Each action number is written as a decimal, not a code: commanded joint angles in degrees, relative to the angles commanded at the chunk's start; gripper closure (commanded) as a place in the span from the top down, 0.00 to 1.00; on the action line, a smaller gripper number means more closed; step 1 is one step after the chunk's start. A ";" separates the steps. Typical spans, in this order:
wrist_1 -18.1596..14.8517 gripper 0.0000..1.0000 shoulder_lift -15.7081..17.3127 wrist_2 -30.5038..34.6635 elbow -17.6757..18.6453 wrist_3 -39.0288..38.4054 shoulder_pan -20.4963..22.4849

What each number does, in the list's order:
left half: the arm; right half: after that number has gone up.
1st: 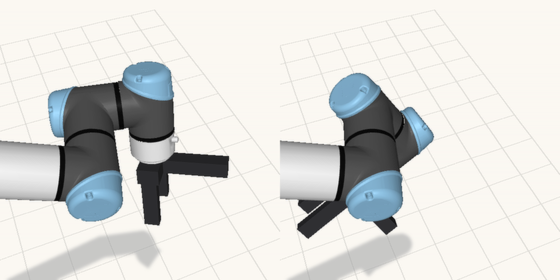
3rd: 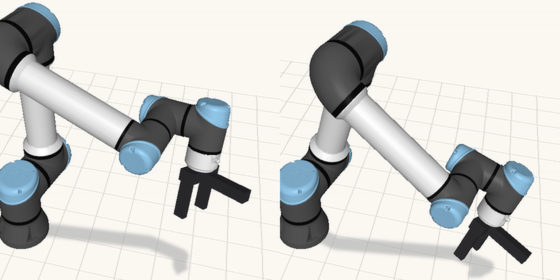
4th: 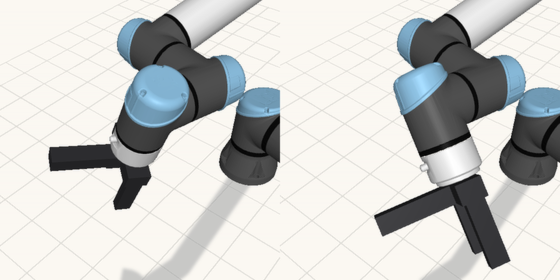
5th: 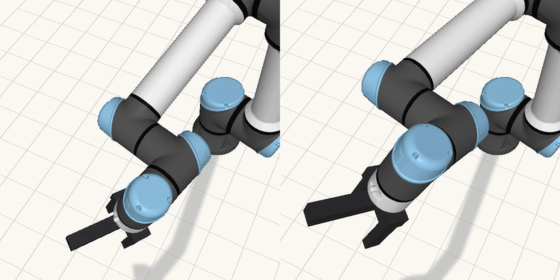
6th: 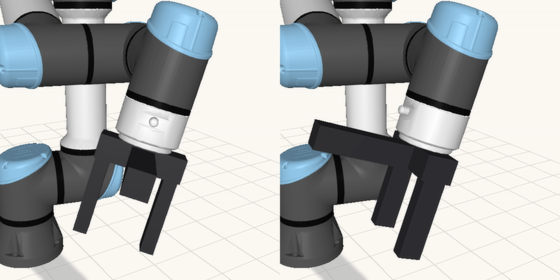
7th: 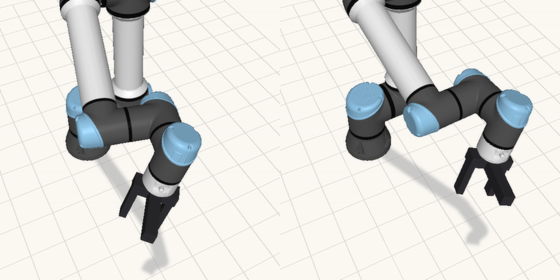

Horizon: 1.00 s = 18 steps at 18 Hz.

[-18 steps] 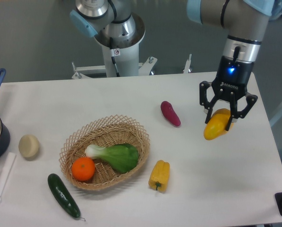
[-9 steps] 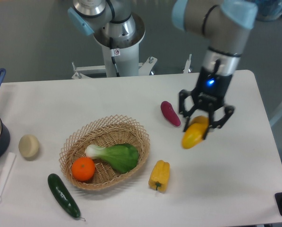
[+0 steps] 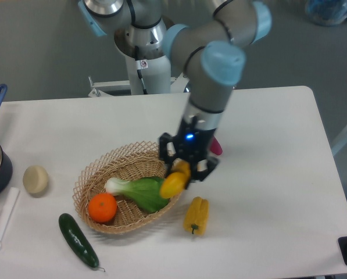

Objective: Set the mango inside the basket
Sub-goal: 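Carry the mango over the wicker basket and lower it inside, then open the gripper to release the mango and raise away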

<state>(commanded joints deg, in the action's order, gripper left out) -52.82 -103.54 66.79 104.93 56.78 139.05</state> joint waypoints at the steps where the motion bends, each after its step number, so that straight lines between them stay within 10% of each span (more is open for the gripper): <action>1: -0.09 0.25 0.44 0.44 0.62 0.00 -0.44; 8: -0.18 0.41 0.09 1.24 3.00 0.00 -3.34; 12: -0.09 1.00 -0.87 1.32 2.22 2.72 -3.52; 18: 0.00 1.00 -0.35 1.41 -0.33 2.90 -2.91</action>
<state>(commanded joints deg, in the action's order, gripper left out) -52.82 -103.89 68.20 104.60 59.68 136.14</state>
